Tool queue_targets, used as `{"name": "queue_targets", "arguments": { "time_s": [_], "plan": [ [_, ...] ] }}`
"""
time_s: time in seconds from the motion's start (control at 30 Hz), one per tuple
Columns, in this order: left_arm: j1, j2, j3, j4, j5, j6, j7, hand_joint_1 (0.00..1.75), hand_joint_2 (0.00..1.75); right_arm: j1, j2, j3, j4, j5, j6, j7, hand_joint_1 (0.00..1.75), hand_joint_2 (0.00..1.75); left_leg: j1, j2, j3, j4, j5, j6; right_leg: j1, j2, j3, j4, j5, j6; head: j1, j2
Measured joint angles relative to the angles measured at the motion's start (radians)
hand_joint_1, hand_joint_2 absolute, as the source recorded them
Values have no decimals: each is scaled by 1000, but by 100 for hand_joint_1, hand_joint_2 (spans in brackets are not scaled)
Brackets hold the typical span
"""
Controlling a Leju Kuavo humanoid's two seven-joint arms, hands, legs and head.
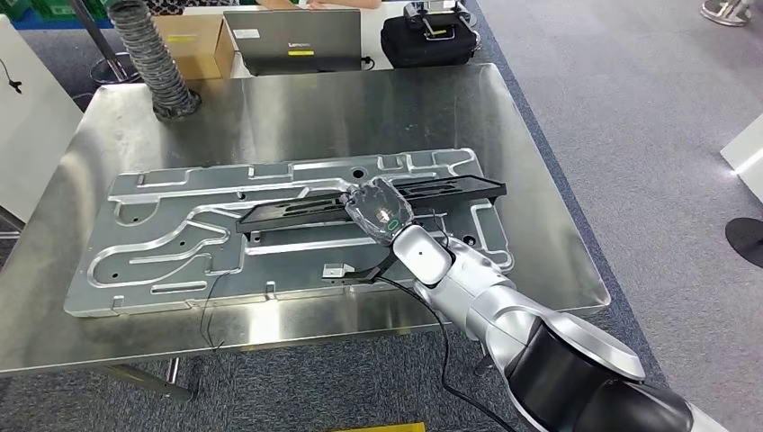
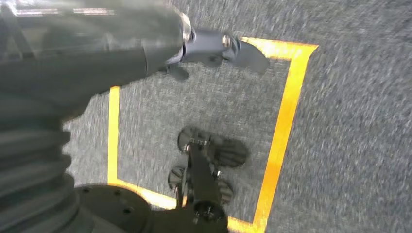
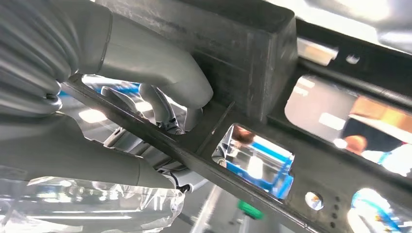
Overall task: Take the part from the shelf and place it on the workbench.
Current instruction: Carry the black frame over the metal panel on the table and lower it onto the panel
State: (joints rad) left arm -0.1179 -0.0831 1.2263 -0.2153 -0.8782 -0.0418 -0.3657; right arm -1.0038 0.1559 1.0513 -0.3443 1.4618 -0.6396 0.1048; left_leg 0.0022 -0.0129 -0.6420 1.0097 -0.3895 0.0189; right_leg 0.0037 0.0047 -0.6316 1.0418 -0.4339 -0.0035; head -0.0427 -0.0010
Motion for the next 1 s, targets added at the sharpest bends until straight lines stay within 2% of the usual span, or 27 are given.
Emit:
{"name": "queue_targets", "arguments": {
  "time_s": [0.03,0.13,0.17,0.2,0.3,0.33,0.37,0.4,0.47,0.5,0.53,0.63,0.67,0.7,0.73,0.8,0.83,0.87,0.9,0.97,1.0],
  "plan": [
    [-2,-2,0,0,1,0,0,0,175,3,2,-8,3,-10,-4,-2,0,0,-1,1,0,1,-2,-4,3,-1,8,-23,7,-4,0,0],
    [-5,-3,-1,1,4,-1,0,0,175,25,6,-37,12,-40,-18,-13,0,0,-1,4,5,2,-8,-18,1,-1,18,-37,8,-12,0,0],
    [-5,-3,-1,1,5,0,0,0,175,31,8,-47,15,-49,-22,-18,0,0,-1,5,1,17,-21,-23,-2,-2,23,-42,10,-16,0,0],
    [-6,-3,-1,1,5,0,0,0,175,36,9,-55,17,-56,-25,-21,0,0,0,5,-13,52,-43,-29,-6,-3,29,-48,12,-20,0,0],
    [-6,-4,-1,1,5,2,1,0,175,50,11,-75,25,-71,-33,-29,0,0,9,6,-95,240,-133,-42,-9,-4,33,-50,12,-24,0,0],
    [-6,-4,-1,1,5,3,2,0,175,57,12,-80,27,-74,-34,-32,0,0,13,7,-113,278,-142,-46,-9,-4,34,-49,11,-24,0,0],
    [-5,-4,-1,1,6,3,3,0,131,64,12,-85,29,-78,-35,-36,0,0,16,7,-111,277,-132,-49,-10,-3,35,-47,9,-22,0,0],
    [-6,-4,-1,1,7,3,3,0,87,69,12,-90,30,-83,-35,-40,0,0,19,7,-89,235,-104,-52,-12,-3,36,-44,7,-19,0,0],
    [-7,-4,-1,1,8,3,0,0,0,73,12,-101,32,-97,-40,-49,0,0,24,8,-17,98,-46,-55,-13,-1,36,-34,-2,-9,0,0],
    [-9,-5,-1,1,8,3,-2,0,0,73,12,-109,32,-108,-43,-55,0,0,24,7,9,48,-33,-52,-11,1,34,-29,-5,-3,0,0],
    [-9,-6,-2,1,8,3,-4,0,0,74,13,-118,32,-122,-46,-64,0,0,23,6,23,22,-30,-47,-9,1,33,-25,-8,3,0,0],
    [-9,-8,-2,1,10,3,-6,0,0,78,16,-157,26,-183,-50,-107,0,0,20,4,25,15,-32,-24,-11,2,32,-23,-11,17,0,0],
    [-9,-9,-2,1,11,3,-6,0,0,79,17,-174,22,-202,-51,-121,0,0,20,4,26,13,-30,-18,-13,1,28,-11,-21,22,0,0],
    [-10,-9,-2,1,11,3,-6,0,0,79,17,-191,18,-220,-52,-136,0,0,21,5,27,11,-29,-12,-14,0,14,20,-42,26,0,0],
    [-11,-10,-2,1,12,3,-6,0,0,81,17,-208,13,-242,-53,-161,0,0,21,5,27,9,-28,-8,-16,0,-10,73,-72,30,0,0],
    [-11,-10,-1,1,14,1,-5,0,0,95,17,-255,-13,-307,-55,-249,0,0,19,6,27,10,-29,-4,-16,0,-75,210,-133,33,0,0],
    [-11,-10,-1,1,15,-1,-4,0,0,111,18,-297,-44,-347,-55,-320,0,0,17,6,27,10,-30,-3,-16,0,-98,256,-145,32,0,0],
    [-11,-10,-2,1,15,-4,-2,0,0,129,19,-350,-86,-383,-56,-399,0,0,16,5,28,10,-30,-3,-16,0,-104,266,-137,30,0,0],
    [-12,-10,-2,1,15,-8,0,0,0,146,22,-416,-138,-417,-56,-485,0,0,15,4,29,10,-30,-3,-15,0,-91,237,-112,25,0,0],
    [-13,-11,-3,1,15,-17,3,0,0,167,31,-557,-247,-486,-58,-642,0,0,12,3,32,10,-31,-4,-10,-1,-24,96,-43,11,0,0],
    [-14,-13,-3,1,16,-21,4,0,0,174,35,-621,-302,-531,-59,-699,0,0,9,2,32,11,-32,-6,-7,-2,5,34,-20,6,0,0]
  ]
}}
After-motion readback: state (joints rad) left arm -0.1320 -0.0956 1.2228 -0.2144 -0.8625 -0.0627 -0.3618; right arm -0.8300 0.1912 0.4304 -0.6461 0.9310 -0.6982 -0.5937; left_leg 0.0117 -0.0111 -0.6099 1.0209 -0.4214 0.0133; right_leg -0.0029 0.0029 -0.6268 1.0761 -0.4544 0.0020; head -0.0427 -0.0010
